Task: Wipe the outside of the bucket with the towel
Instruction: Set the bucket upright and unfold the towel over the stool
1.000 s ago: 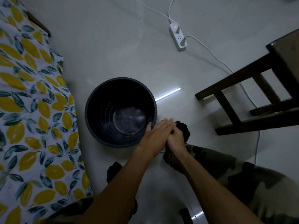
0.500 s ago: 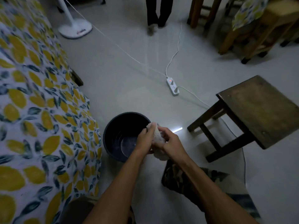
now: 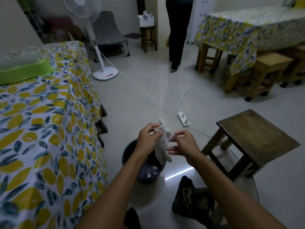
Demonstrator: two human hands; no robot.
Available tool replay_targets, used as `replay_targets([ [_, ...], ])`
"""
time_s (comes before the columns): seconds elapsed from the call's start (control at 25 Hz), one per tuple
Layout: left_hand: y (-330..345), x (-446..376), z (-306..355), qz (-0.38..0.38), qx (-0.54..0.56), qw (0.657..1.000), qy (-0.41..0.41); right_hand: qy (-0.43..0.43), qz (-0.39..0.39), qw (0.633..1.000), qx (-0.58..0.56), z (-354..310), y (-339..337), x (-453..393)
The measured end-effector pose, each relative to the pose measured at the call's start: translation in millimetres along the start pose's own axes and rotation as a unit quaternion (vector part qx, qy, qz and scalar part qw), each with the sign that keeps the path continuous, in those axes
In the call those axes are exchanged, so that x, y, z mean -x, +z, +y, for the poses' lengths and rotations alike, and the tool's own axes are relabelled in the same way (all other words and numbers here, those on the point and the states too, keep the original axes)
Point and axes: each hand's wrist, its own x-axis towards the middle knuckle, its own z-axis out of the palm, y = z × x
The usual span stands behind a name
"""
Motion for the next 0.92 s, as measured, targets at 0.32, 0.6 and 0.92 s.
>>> replay_targets([
  [0.32,-41,34,40,-0.07,-0.019,0.997,0.036,0.078,-0.106,0.991,0.023,-24,16,19],
  [0.6,-66,43,53,-0.074,-0.046,0.994,-0.067,-0.043,-0.069,0.991,0.105,-59,31,49],
  [0.92,-73,57,81,-0.107,-0.105,0.988,0.026,-0.116,-0.134,0.95,0.258,-97,21,72],
])
